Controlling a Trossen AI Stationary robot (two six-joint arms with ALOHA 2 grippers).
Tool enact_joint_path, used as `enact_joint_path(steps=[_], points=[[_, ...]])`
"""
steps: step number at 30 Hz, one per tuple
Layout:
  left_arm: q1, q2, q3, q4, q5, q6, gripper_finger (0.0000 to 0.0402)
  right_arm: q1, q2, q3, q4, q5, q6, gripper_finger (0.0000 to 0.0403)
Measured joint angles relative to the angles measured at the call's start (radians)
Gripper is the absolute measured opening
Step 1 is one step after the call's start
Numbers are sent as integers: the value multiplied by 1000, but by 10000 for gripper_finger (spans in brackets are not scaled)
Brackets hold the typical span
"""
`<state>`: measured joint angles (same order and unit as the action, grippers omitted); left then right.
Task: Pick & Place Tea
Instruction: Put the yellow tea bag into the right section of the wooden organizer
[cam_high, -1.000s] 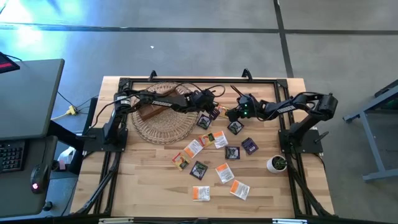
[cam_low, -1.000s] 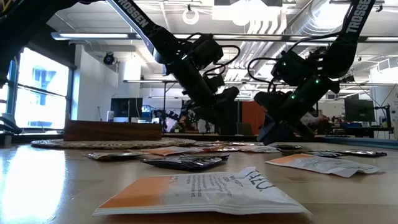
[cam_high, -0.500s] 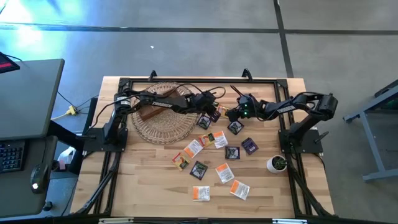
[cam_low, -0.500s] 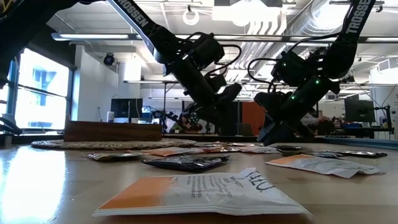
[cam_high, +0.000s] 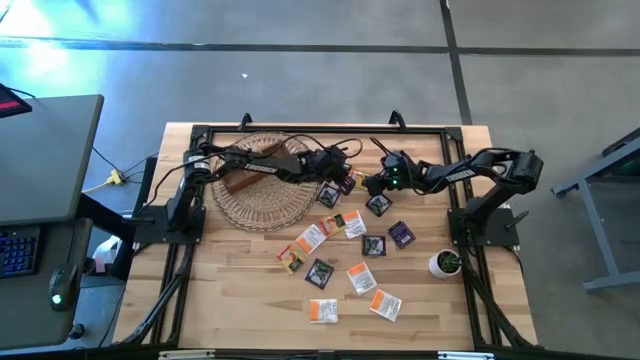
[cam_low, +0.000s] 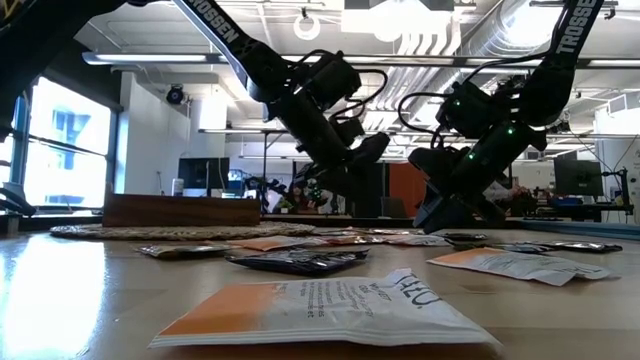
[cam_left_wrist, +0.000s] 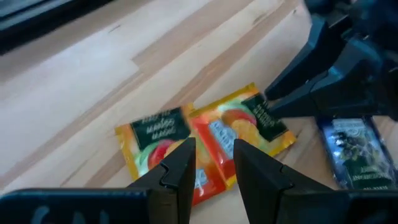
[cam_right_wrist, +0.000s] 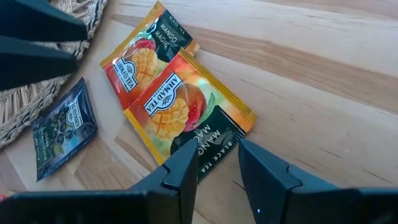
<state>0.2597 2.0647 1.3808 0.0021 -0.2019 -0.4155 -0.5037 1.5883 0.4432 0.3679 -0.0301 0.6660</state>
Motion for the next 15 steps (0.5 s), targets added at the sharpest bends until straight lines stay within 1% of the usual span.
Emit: enact_joint_path(steps=[2, 4, 6, 8, 11, 13, 15], points=[[-5, 0, 9, 31, 40, 14, 107, 0, 0, 0, 0, -1, -15, 114], [-16, -4, 44, 28, 89, 28, 107, 0, 0, 0, 0, 0, -17, 114], [-31, -18, 81, 13, 104, 49, 107, 0, 0, 0, 0, -1, -19, 114], [-51, -20, 122, 1, 97, 63, 107, 0, 0, 0, -1, 1, -20, 114], [-77, -20, 163, -92, 86, 75, 107, 1, 0, 0, -3, 3, -34, 114], [-86, -17, 166, -115, 82, 72, 107, 1, 0, 0, -4, 1, -41, 114], [-91, 19, 162, -109, 52, 70, 107, 0, 0, -1, -7, 1, -45, 114]])
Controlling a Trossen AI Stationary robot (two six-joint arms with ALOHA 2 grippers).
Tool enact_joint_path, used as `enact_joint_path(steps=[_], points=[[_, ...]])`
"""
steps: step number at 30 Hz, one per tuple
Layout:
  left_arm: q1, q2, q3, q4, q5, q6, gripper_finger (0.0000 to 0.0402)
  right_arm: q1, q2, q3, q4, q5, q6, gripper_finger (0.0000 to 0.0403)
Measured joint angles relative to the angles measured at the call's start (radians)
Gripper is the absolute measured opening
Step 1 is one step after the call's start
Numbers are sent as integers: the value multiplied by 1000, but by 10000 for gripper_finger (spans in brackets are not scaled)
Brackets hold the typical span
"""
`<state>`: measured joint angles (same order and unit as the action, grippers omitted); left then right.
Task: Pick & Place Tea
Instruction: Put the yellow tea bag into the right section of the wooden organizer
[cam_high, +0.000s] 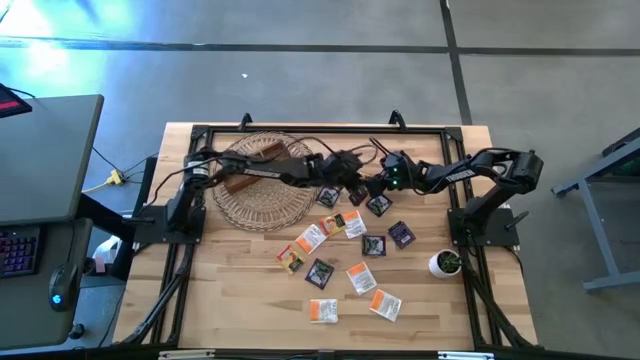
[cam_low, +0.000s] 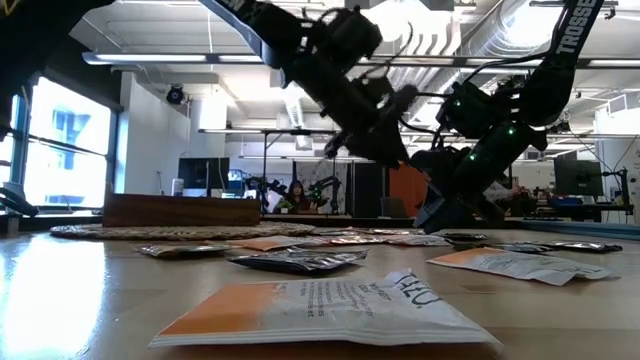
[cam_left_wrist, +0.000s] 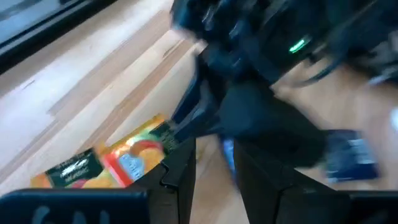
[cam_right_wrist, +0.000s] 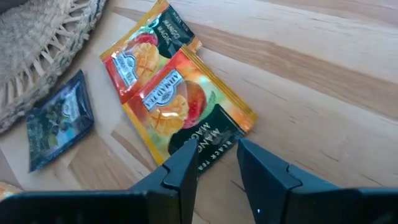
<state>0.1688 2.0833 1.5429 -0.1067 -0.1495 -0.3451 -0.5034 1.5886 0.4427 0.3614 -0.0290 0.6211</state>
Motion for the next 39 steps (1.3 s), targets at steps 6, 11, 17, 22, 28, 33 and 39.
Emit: enact_joint_path(steps=[6, 11, 17, 22, 28, 33, 39], points=[[21, 99, -2, -9, -5, -49, 107, 0, 0, 2, -21, 12, 6, 114], [54, 131, -6, -58, -4, -86, 107, 0, 0, 2, -27, 21, 3, 114], [53, 133, -4, -59, -40, -78, 107, 0, 0, 2, -27, 6, -5, 114], [39, 126, 44, -90, -110, -45, 107, 0, 0, 2, -28, 21, -17, 114], [41, 126, 86, -150, -178, -45, 107, 0, 0, 1, -28, 20, -14, 114], [40, 126, 86, -152, -208, -44, 107, -1, 0, 2, -24, -12, 16, 114], [39, 126, 86, -154, -228, -45, 107, 0, -1, 2, -26, -19, 41, 114]])
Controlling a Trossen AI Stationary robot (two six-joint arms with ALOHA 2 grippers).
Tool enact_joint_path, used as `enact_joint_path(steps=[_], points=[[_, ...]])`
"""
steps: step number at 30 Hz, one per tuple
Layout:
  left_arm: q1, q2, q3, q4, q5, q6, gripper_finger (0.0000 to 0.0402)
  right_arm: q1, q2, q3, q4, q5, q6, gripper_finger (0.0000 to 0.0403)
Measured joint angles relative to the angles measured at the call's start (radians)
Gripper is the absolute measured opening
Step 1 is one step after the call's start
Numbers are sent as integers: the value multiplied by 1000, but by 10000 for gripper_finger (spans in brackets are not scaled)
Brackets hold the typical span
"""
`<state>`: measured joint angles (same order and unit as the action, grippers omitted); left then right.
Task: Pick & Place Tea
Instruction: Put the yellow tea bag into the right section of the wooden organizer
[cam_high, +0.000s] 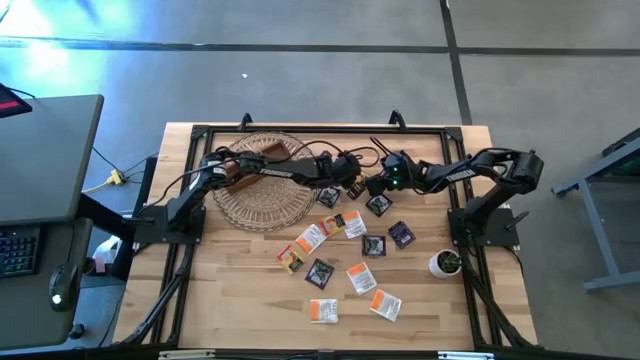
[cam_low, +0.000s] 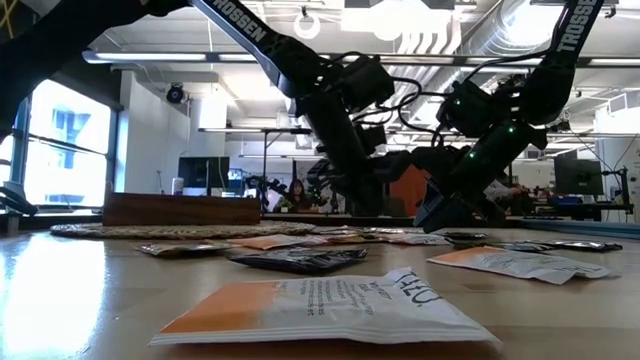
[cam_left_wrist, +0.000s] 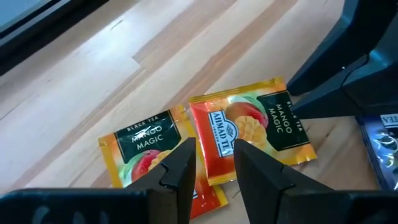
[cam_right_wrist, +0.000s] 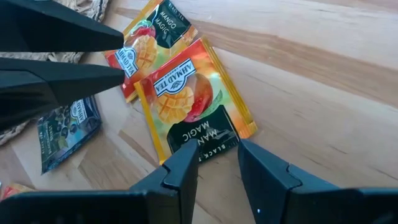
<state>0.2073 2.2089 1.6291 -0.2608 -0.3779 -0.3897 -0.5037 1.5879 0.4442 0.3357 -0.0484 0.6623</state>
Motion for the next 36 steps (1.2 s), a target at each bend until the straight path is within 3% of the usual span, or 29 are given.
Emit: enact_joint_path(steps=[6, 27, 36], points=[[-2, 0, 0, -4, 7, 0, 107, 0, 0, 0, 2, -10, 2, 114], [2, 98, 2, 200, 348, -26, 108, 1, 0, 0, -20, 20, -77, 114], [1, 100, 1, 212, 368, -2, 108, 0, 1, -1, -7, 9, -99, 99]])
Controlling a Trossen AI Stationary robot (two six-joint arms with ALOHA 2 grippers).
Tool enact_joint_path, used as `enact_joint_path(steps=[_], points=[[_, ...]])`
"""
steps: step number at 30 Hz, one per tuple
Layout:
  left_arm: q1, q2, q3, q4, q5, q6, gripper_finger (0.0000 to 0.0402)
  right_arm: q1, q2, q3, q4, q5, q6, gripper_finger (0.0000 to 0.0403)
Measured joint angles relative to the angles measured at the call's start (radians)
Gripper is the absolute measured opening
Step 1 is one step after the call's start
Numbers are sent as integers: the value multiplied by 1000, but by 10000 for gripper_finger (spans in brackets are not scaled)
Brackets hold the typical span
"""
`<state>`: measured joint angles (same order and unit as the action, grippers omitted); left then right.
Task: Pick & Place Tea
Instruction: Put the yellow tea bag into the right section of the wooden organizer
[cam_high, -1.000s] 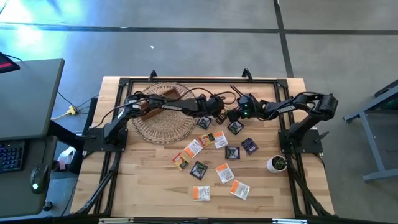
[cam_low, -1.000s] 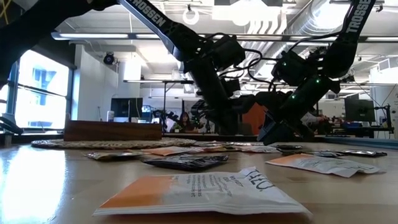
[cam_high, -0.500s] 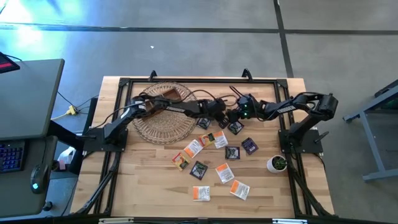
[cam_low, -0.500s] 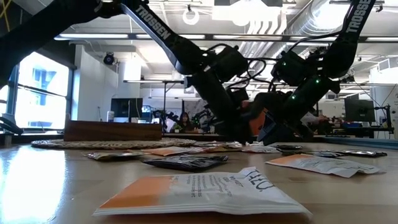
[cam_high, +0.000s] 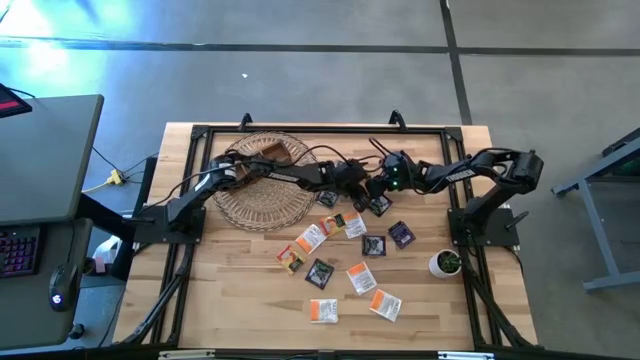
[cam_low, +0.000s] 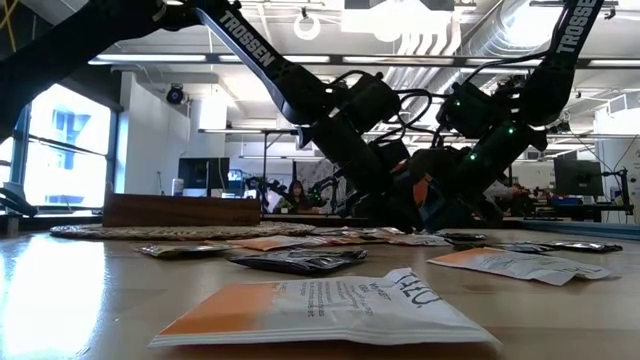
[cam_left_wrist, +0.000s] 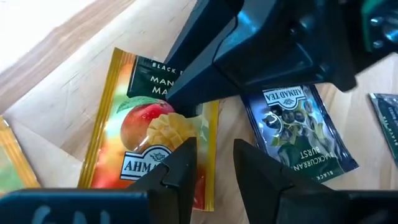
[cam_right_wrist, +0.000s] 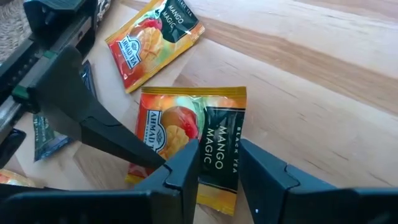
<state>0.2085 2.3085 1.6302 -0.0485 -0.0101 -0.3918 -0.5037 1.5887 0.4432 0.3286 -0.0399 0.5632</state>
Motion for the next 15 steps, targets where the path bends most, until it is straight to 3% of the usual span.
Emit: enact_joint_path(steps=[7, 11, 15], points=[[0, -9, 11, -22, -6, 6, 107, 0, 0, 0, -4, 32, -75, 8], [-7, -36, 16, -69, -26, 21, 96, 1, 0, -1, 8, 41, -101, 12], [-8, -111, 8, -197, 32, 20, 57, 1, -8, -2, 12, 47, -158, 4]])
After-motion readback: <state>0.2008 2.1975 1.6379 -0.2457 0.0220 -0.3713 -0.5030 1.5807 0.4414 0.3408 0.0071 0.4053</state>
